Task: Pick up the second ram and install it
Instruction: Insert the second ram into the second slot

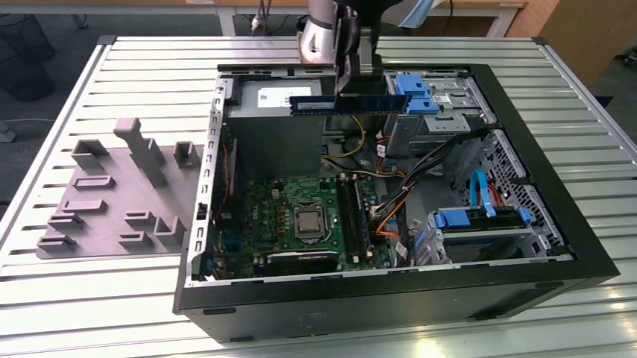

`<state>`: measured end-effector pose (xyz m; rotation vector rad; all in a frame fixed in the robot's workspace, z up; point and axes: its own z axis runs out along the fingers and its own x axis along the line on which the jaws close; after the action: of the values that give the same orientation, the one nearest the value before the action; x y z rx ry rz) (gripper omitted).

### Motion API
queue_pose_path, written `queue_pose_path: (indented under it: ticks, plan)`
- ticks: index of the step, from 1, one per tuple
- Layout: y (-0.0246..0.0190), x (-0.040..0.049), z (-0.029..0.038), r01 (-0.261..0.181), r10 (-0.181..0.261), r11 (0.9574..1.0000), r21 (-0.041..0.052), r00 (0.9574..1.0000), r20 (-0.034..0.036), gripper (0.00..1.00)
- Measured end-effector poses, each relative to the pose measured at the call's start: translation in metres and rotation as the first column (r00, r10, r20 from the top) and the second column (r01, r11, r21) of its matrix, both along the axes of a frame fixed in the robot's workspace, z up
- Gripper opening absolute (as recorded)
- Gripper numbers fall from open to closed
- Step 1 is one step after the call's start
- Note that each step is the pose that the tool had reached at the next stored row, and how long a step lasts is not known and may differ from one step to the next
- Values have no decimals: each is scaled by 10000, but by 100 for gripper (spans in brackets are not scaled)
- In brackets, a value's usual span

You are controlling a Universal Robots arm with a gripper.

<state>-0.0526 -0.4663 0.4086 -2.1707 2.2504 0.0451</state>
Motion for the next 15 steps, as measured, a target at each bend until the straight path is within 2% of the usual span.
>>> queue_pose_path:
  ticks: [4,7,11,15]
  plan:
    - [0,0,-11,733,-733,9973,-6,9973,0,14]
    - [0,-1,-20,1266,-1266,9920,-10,9920,0,14]
    - [0,-1,-34,1991,-1991,9800,-12,9800,1,14]
    - [0,-1,-49,2701,-2701,9628,-20,9628,2,14]
